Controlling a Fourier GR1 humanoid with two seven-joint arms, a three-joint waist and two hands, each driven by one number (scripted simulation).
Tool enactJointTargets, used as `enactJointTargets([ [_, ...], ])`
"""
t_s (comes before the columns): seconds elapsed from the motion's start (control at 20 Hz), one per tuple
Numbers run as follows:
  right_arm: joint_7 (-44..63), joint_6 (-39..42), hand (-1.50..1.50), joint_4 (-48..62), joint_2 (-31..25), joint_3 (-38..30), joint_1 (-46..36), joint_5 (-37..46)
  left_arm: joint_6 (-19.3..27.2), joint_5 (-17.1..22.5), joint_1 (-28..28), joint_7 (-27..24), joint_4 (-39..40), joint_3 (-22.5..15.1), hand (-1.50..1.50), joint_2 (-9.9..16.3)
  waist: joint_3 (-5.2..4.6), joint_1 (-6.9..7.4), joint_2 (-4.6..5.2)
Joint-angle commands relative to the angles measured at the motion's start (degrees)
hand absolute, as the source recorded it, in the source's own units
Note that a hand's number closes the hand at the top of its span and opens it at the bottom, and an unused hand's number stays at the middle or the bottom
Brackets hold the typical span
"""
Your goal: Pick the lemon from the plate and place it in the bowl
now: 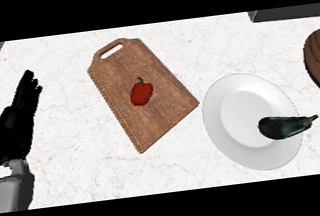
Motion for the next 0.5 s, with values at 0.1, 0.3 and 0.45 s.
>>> enactJointTargets([
  [0.1,0.0,-8.4,1.50,8.8,-3.5,7.2,-1.5,12.7,-0.3,-0.6,-0.9,0.4,-0.6,-0.7,0.00,0.1,0.08,1.71,0.86],
  [0.3,3.8,-6.0,-1.50,21.1,0.9,6.7,-7.8,12.8,-0.8,-0.2,0.3,-1.6,-0.3,-0.2,0.00,0.1,0.17,2.60,0.96],
  [0.45,-4.1,-4.9,-1.50,25.3,-0.6,8.0,-7.2,14.4,-2.5,1.8,-0.1,-0.8,-0.1,1.0,0.00,1.0,0.23,2.02,0.89],
])
